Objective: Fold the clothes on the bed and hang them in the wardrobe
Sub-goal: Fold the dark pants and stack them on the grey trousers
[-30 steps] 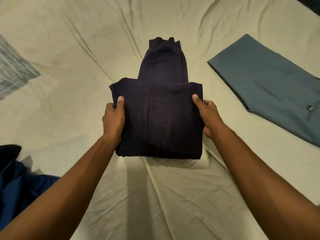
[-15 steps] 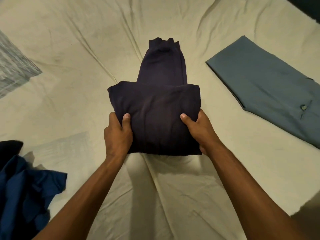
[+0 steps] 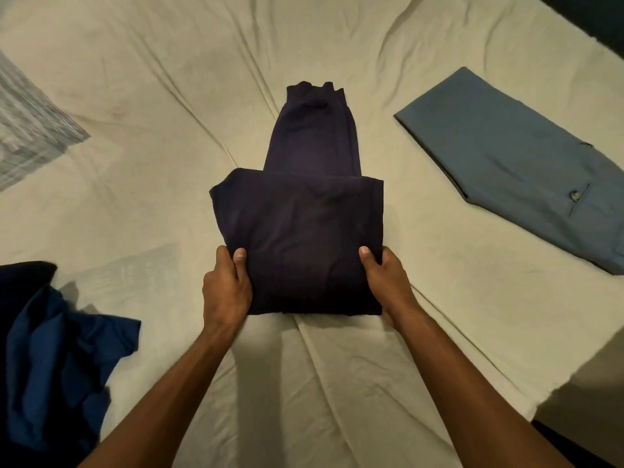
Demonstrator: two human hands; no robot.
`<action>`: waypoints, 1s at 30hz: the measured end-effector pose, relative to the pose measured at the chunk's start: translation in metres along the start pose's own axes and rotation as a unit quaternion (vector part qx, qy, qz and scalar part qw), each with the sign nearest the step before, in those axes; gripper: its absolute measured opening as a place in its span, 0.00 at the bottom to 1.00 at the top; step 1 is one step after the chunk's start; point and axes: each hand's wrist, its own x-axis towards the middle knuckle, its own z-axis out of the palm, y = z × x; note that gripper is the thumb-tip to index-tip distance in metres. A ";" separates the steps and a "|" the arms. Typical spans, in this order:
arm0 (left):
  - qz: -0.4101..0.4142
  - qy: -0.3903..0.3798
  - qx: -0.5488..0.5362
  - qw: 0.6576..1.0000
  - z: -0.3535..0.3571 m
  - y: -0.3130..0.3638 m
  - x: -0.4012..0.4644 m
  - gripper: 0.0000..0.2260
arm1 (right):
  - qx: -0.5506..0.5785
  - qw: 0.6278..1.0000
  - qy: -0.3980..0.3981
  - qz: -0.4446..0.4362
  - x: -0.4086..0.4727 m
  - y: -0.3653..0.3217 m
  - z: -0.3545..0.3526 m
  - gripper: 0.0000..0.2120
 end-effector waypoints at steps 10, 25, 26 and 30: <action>-0.002 -0.023 -0.004 1.000 -0.004 0.007 -0.008 0.24 | -0.008 0.999 0.010 -0.031 -0.024 0.008 0.002 0.23; -0.082 0.035 0.080 0.993 -0.005 -0.018 -0.047 0.16 | -0.064 0.988 0.107 0.087 -0.059 0.026 0.021 0.17; -0.083 0.041 0.066 0.994 -0.007 -0.018 -0.047 0.14 | -0.055 0.989 0.108 0.090 -0.060 0.026 0.018 0.16; 0.053 0.117 0.082 0.988 -0.027 -0.007 -0.046 0.11 | -0.158 0.964 0.204 -0.057 -0.065 0.016 -0.001 0.11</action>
